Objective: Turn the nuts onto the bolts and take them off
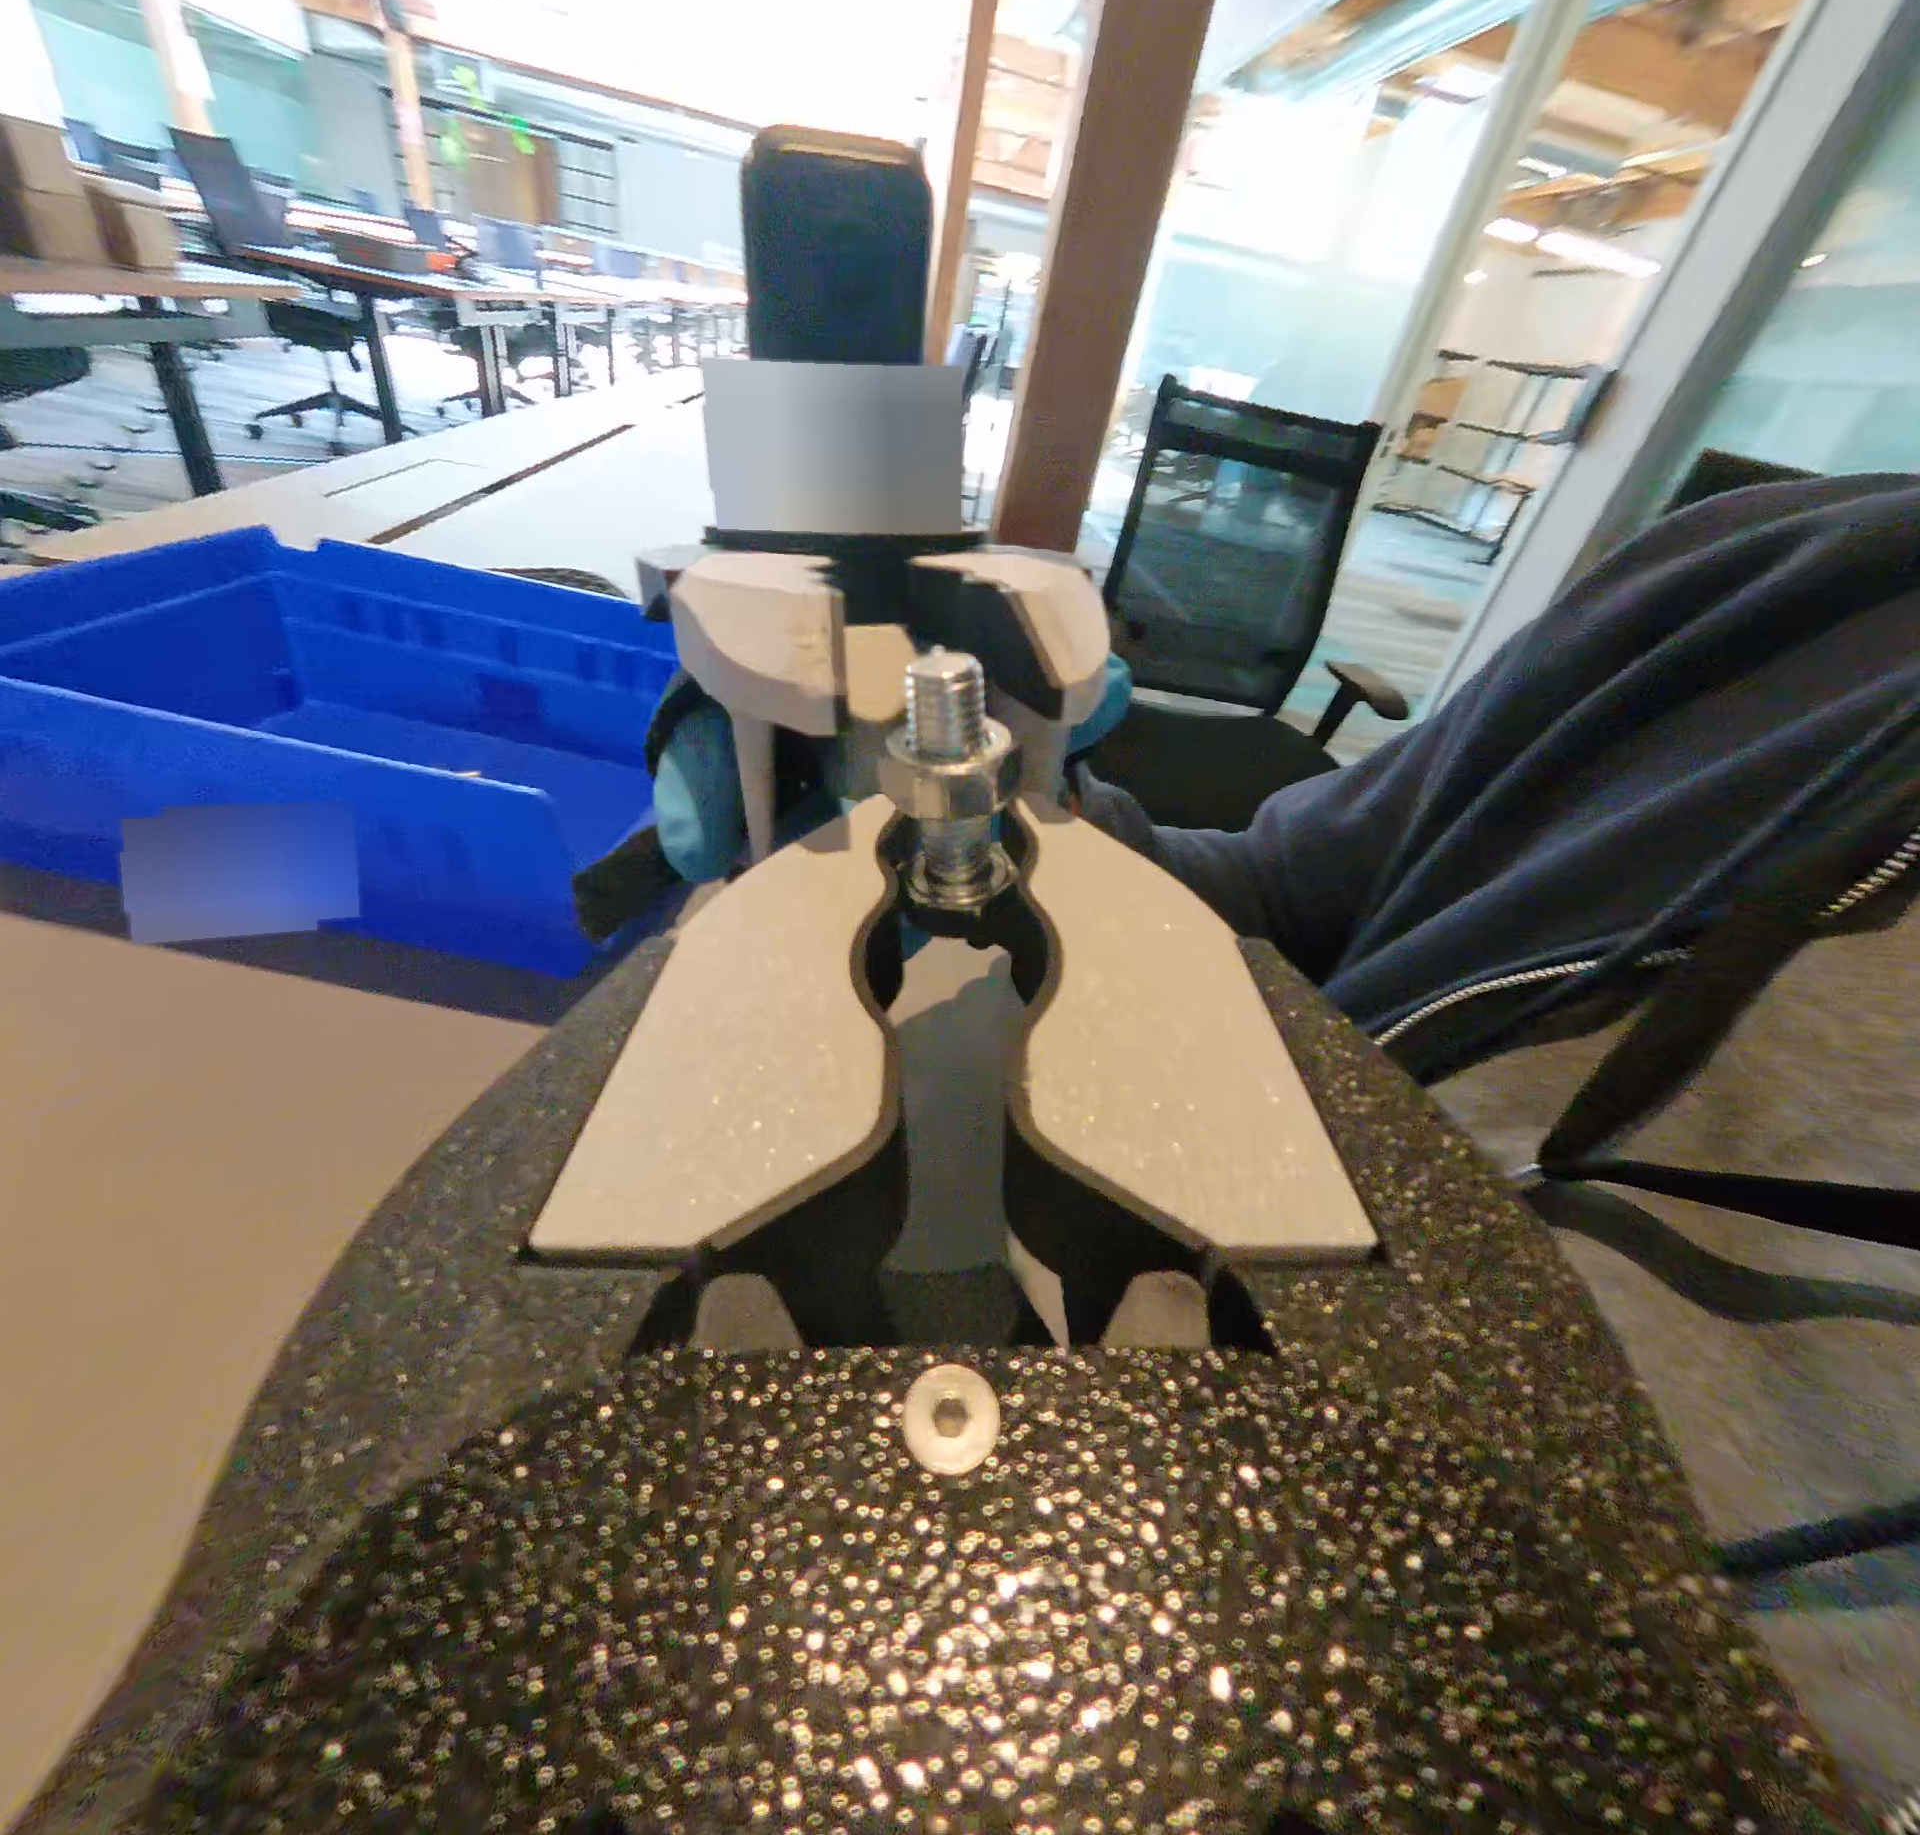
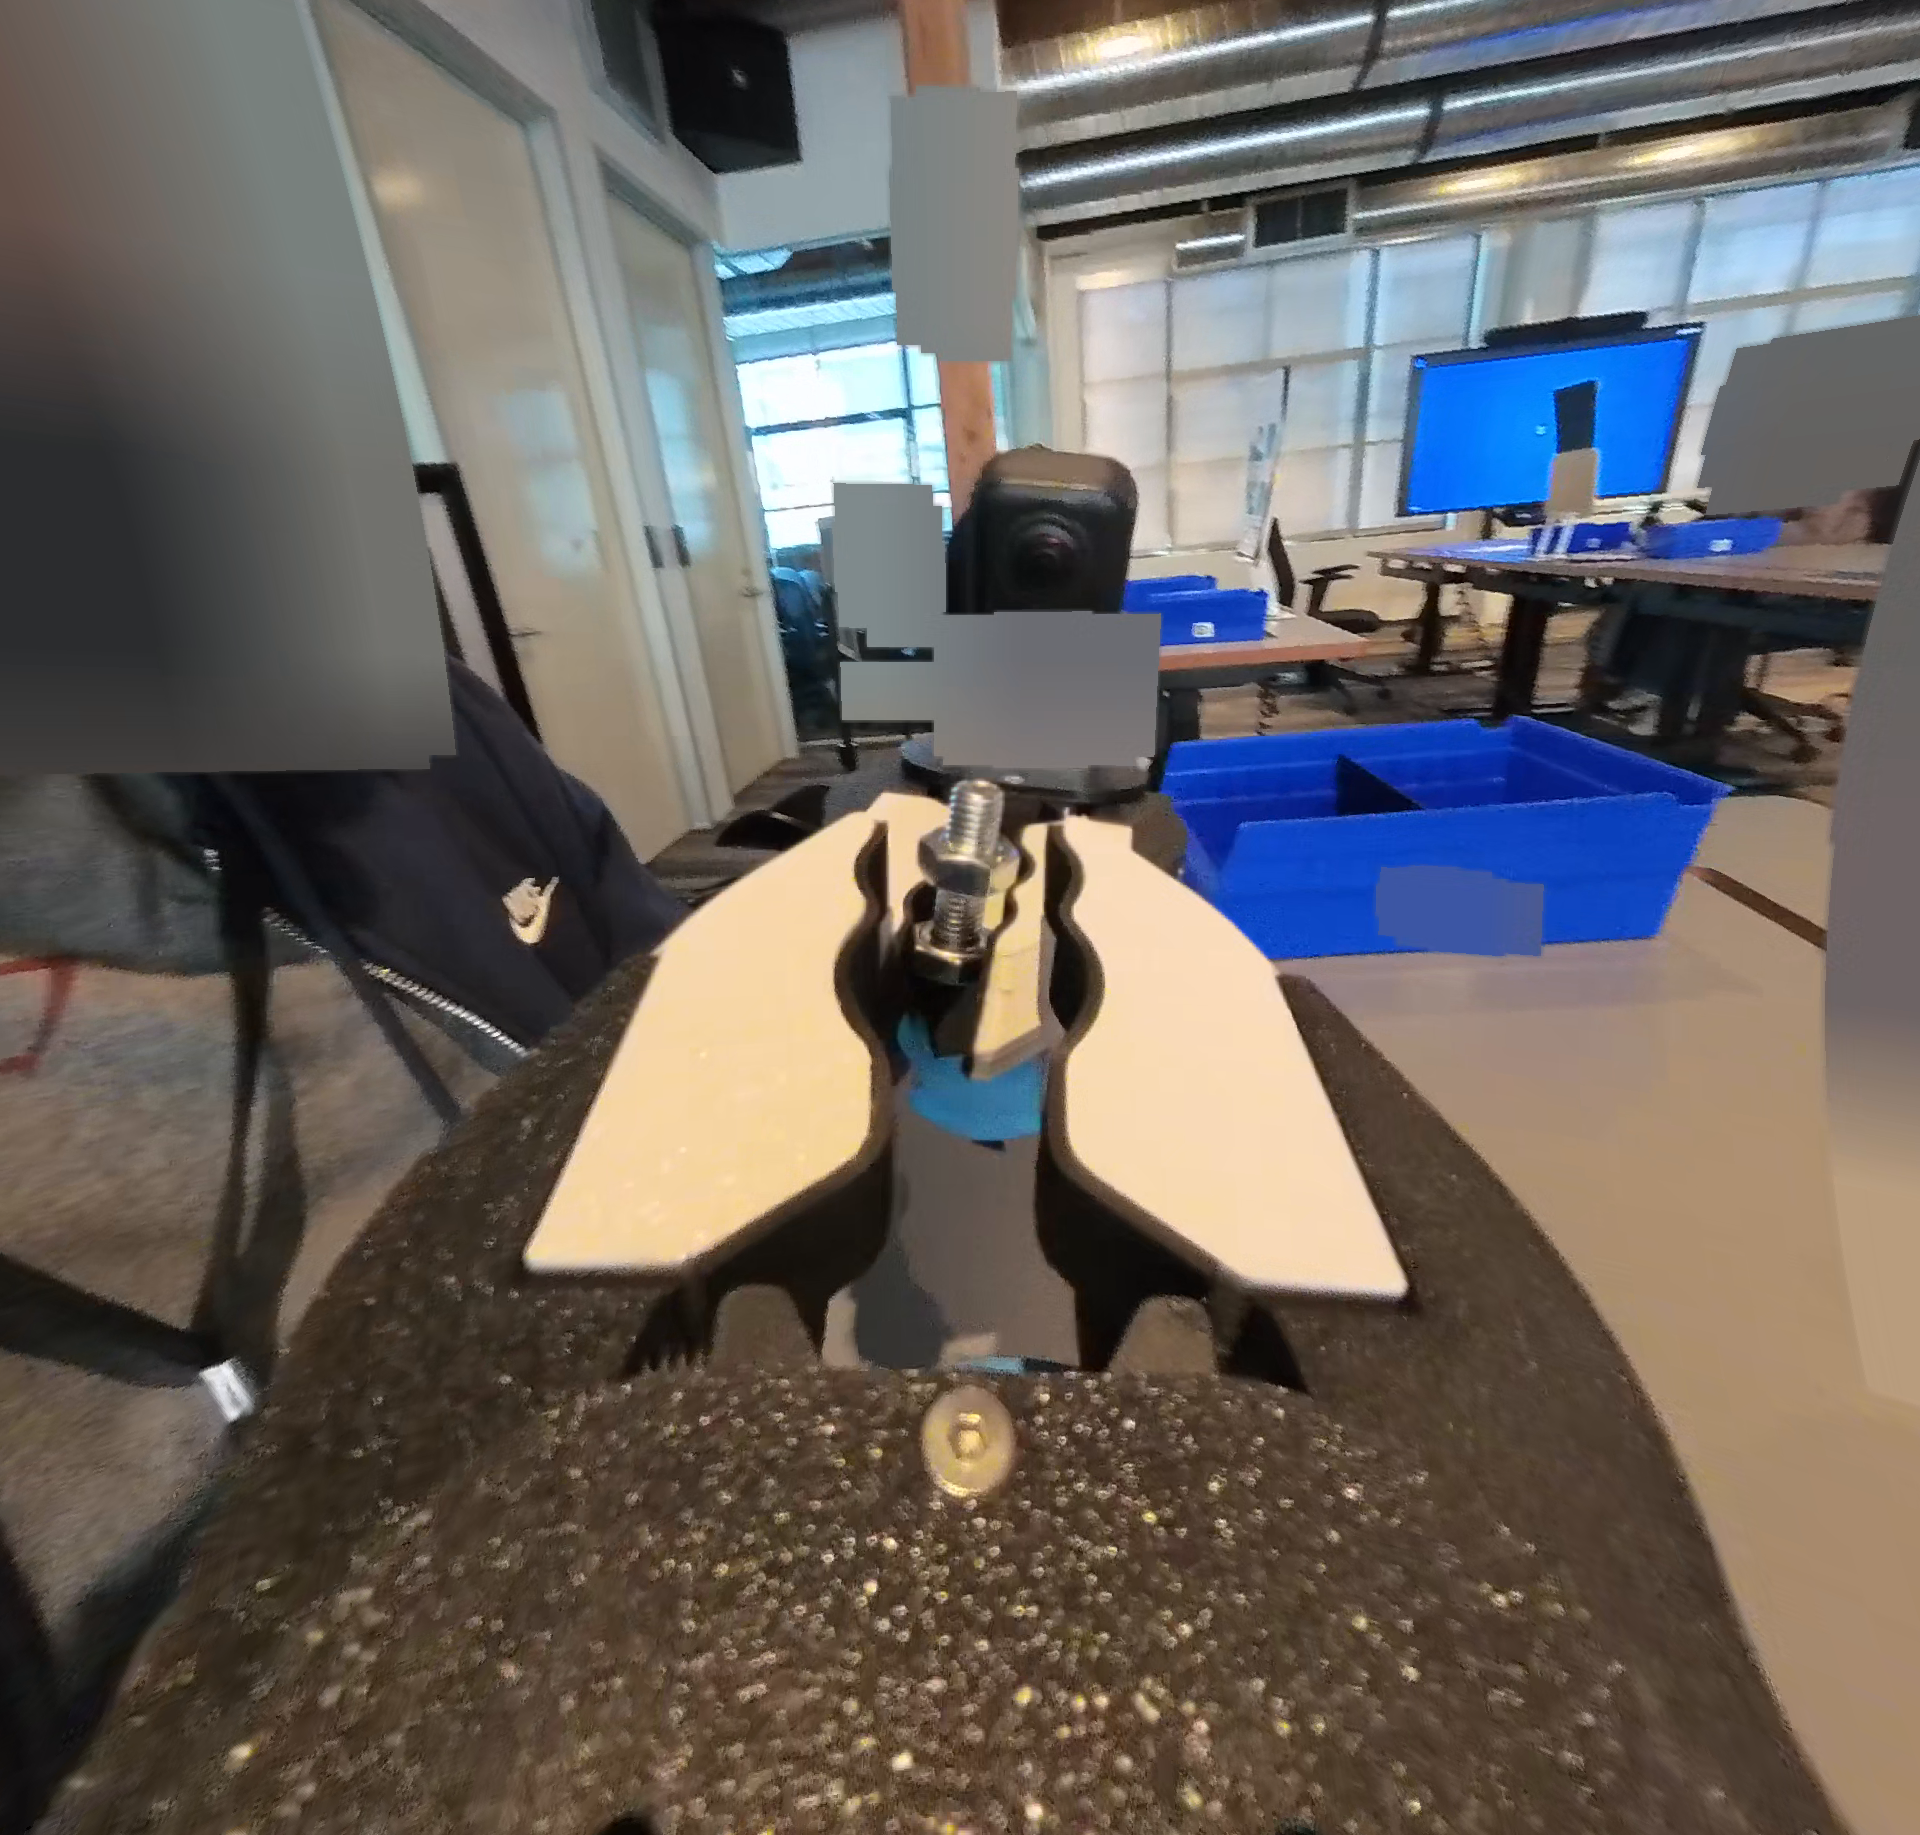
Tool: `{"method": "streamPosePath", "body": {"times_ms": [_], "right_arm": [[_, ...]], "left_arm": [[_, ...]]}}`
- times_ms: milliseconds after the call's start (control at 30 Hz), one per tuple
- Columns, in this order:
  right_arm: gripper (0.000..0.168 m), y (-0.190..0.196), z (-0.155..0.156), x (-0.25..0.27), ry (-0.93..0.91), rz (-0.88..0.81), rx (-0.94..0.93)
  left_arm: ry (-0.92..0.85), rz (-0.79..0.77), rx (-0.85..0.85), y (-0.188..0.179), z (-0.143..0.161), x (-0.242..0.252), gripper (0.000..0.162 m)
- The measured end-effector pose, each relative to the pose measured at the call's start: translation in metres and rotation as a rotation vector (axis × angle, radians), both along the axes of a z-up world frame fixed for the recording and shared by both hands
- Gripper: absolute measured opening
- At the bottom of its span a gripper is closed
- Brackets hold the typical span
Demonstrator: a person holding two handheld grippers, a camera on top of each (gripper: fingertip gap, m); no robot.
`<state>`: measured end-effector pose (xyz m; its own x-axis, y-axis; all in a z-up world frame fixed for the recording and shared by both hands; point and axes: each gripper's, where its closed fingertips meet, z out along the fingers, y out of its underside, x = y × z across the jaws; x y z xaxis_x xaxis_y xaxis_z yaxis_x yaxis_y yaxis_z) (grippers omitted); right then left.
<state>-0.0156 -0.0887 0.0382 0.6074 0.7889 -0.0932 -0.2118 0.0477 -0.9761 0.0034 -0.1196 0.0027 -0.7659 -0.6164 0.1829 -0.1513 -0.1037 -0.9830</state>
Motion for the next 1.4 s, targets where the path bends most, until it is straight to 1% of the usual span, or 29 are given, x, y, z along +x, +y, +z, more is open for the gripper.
{"method": "streamPosePath", "body": {"times_ms": [100, 167, 233, 300, 467, 533, 567, 600, 667, 700, 800, 933, 1033, 1100, 1133, 1200, 1300, 1400], "right_arm": [[0.023, -0.001, -0.003, -0.004, -0.016, 0.024, -0.012], [0.021, 0.000, -0.007, -0.008, -0.041, 0.024, -0.020], [0.018, 0.004, -0.008, -0.008, -0.061, -0.010, -0.014], [0.018, 0.010, -0.009, -0.004, -0.081, -0.079, -0.008], [0.018, 0.030, -0.015, 0.011, -0.179, -0.334, 0.004], [0.018, 0.034, -0.018, 0.013, -0.215, -0.379, 0.008], [0.026, 0.034, -0.020, 0.011, -0.227, -0.364, 0.001], [0.037, 0.033, -0.021, 0.008, -0.219, -0.329, -0.007], [0.044, 0.025, -0.017, 0.001, -0.161, -0.224, -0.012], [0.044, 0.021, -0.015, -0.001, -0.128, -0.177, -0.010], [0.040, 0.012, -0.007, 0.000, -0.046, -0.090, -0.001], [0.031, 0.003, -0.001, 0.001, 0.015, -0.011, 0.012], [0.024, 0.002, -0.003, -0.002, 0.003, 0.002, 0.004], [0.017, 0.004, -0.006, -0.005, -0.019, -0.003, 0.002], [0.017, 0.006, -0.006, -0.005, -0.029, -0.023, 0.002], [0.017, 0.011, -0.007, -0.001, -0.049, -0.088, 0.003], [0.017, 0.023, -0.011, 0.009, -0.125, -0.254, 0.017], [0.017, 0.032, -0.013, 0.014, -0.218, -0.420, 0.052]], "left_arm": [[0.010, -0.051, -0.011, -0.005, 0.000, -0.005, 0.015], [0.020, -0.043, 0.010, -0.006, -0.004, -0.003, 0.016], [0.011, 0.010, 0.044, -0.002, -0.006, 0.001, 0.015], [0.000, 0.092, 0.078, 0.007, -0.007, 0.008, 0.015], [-0.026, 0.359, 0.232, 0.036, -0.015, 0.028, 0.015], [-0.037, 0.387, 0.254, 0.039, -0.015, 0.029, 0.015], [-0.038, 0.371, 0.241, 0.037, -0.014, 0.028, 0.015], [-0.032, 0.347, 0.224, 0.035, -0.014, 0.026, 0.015], [-0.023, 0.279, 0.167, 0.028, -0.011, 0.022, 0.015], [-0.021, 0.235, 0.133, 0.024, -0.008, 0.019, 0.015], [-0.014, 0.110, 0.054, 0.012, -0.003, 0.009, 0.015], [-0.007, 0.025, 0.019, 0.003, -0.001, 0.001, 0.015], [-0.001, 0.001, 0.032, -0.001, -0.003, -0.001, 0.015], [-0.001, 0.023, 0.054, 0.000, -0.005, 0.001, 0.015], [-0.005, 0.043, 0.064, 0.002, -0.006, 0.003, 0.015], [-0.018, 0.131, 0.106, 0.011, -0.007, 0.011, 0.015], [-0.028, 0.291, 0.190, 0.028, -0.012, 0.023, 0.015], [-0.041, 0.399, 0.259, 0.041, -0.015, 0.029, 0.015]]}}
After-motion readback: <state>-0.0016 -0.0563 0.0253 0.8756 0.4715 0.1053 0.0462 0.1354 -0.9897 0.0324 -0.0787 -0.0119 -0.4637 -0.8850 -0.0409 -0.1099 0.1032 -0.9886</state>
